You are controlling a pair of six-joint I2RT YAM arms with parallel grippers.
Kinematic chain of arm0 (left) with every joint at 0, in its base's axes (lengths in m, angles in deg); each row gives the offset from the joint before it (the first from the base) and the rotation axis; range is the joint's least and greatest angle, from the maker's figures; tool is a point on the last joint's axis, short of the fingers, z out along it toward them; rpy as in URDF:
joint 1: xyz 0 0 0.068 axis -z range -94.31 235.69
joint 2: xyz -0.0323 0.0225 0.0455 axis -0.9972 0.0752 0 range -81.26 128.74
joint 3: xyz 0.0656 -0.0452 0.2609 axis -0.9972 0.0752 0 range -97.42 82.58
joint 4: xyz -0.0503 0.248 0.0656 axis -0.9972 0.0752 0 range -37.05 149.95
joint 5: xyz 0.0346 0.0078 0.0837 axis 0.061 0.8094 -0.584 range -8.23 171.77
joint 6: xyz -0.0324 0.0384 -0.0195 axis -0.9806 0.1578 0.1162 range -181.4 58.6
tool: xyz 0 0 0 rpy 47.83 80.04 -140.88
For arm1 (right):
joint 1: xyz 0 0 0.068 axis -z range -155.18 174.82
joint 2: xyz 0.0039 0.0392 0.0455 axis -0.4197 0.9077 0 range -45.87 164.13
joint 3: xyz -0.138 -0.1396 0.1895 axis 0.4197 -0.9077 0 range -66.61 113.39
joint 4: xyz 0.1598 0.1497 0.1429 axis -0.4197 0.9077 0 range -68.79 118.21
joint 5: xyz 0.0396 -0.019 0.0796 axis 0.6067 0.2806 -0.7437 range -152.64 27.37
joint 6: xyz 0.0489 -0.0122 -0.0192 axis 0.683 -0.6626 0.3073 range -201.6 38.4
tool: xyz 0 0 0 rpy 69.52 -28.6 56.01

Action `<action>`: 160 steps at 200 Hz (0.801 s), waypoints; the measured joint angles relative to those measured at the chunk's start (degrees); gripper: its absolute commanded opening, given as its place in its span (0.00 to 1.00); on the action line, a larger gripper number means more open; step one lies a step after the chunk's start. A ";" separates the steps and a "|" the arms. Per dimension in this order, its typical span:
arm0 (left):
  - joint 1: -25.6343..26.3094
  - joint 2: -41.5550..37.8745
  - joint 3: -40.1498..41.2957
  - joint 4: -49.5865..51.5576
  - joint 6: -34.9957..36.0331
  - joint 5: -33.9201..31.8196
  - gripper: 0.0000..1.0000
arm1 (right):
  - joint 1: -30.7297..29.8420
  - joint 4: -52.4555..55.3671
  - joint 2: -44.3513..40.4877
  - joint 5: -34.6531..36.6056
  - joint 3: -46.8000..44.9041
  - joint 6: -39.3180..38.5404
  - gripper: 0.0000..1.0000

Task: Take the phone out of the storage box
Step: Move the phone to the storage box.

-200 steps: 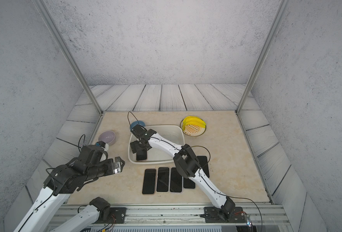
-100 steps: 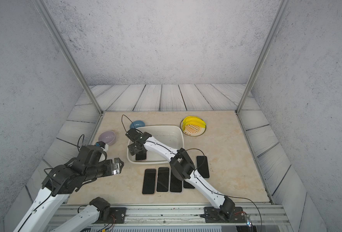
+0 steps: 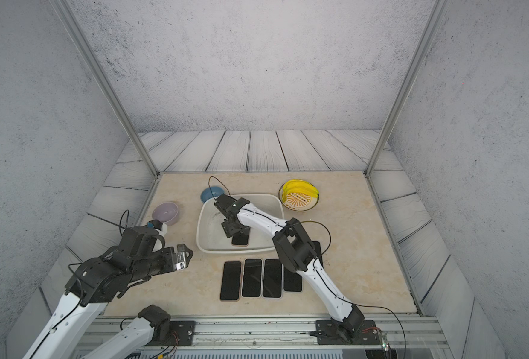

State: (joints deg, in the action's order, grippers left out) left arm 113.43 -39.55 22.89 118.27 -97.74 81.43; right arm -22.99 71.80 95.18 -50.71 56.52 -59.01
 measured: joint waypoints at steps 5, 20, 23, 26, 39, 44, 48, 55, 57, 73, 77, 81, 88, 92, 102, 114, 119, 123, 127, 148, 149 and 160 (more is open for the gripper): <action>0.00 0.00 0.00 -0.15 -0.09 0.07 0.98 | 0.81 -0.17 -0.76 -0.22 -1.18 -0.02 0.90; 0.00 0.00 0.02 -0.59 -0.15 0.17 0.99 | 2.80 0.11 -1.95 -1.11 -3.10 0.04 0.90; 0.00 0.02 0.04 -0.68 -0.15 0.20 0.98 | 3.10 0.15 -2.03 -1.40 -3.13 0.04 0.90; 0.00 0.02 0.07 -0.76 -0.15 0.20 0.99 | 3.32 0.17 -2.03 -1.57 -3.13 0.07 0.90; 0.00 0.17 0.09 -1.01 -0.15 0.22 0.99 | 4.33 0.33 -2.03 -2.58 -2.82 0.04 0.92; 0.00 0.31 0.09 -1.11 -0.15 0.22 0.98 | 4.52 0.46 -1.99 -3.06 -2.60 0.09 0.93; 0.00 0.39 0.09 -1.22 -0.15 0.26 0.99 | 4.59 0.61 -1.97 -3.28 -2.43 0.04 0.94; 0.00 0.63 0.13 -1.40 -0.15 0.39 0.98 | 4.63 1.05 -1.75 -3.67 -1.88 0.09 0.95; 0.00 0.74 0.13 -1.42 -0.15 0.42 0.99 | 4.63 1.14 -1.70 -3.74 -1.75 0.09 0.95; 0.00 1.53 0.20 -1.77 -0.13 0.70 0.99 | 4.59 1.62 -1.49 -3.96 -1.29 0.07 0.95; 0.00 1.75 0.20 -1.86 -0.13 0.79 0.99 | 4.59 1.70 -1.44 -4.04 -1.20 0.04 0.95; 0.00 1.97 0.20 -2.03 -0.13 0.85 0.99 | 4.59 1.75 -1.44 -4.09 -1.16 0.02 0.95; 0.00 2.40 0.22 -2.36 -0.11 1.03 0.98 | 4.63 1.90 -1.40 -4.28 -1.03 -0.02 0.94; 0.00 2.71 0.22 -2.58 -0.11 1.11 0.99 | 4.66 2.03 -1.33 -4.35 -0.92 -0.09 0.94; 0.00 3.34 0.22 -3.06 -0.09 1.31 0.98 | 4.70 2.43 -1.11 -4.42 -0.55 -0.11 0.93; 0.00 4.11 0.22 -3.72 -0.02 1.64 0.99 | 4.76 2.80 -0.96 -4.42 -0.24 -0.13 0.92; 0.00 4.46 0.24 -3.98 0.02 1.75 0.99 | 4.83 2.84 -0.96 -4.44 -0.24 -0.15 0.90; 0.00 4.70 0.24 -4.22 0.09 1.88 0.99 | 4.87 2.84 -0.96 -4.48 -0.26 -0.17 0.89; 0.00 4.96 0.22 -4.39 0.11 2.01 0.98 | 4.92 2.86 -0.96 -4.46 -0.31 -0.15 0.88; -0.04 5.95 0.52 -5.60 0.15 2.78 0.98 | 5.40 2.56 -1.44 -4.55 -1.42 -0.20 0.73; -0.04 5.97 0.52 -5.60 0.15 2.80 0.98 | 5.40 2.54 -1.49 -4.55 -1.44 -0.20 0.73; -0.07 6.36 0.81 -6.14 0.13 3.37 0.99 | 5.70 2.19 -2.16 -5.44 -2.36 -0.20 0.71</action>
State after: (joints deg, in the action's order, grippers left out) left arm 113.37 -33.19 23.70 112.13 -97.61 84.80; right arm -17.29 73.98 93.02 -56.15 54.16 -59.21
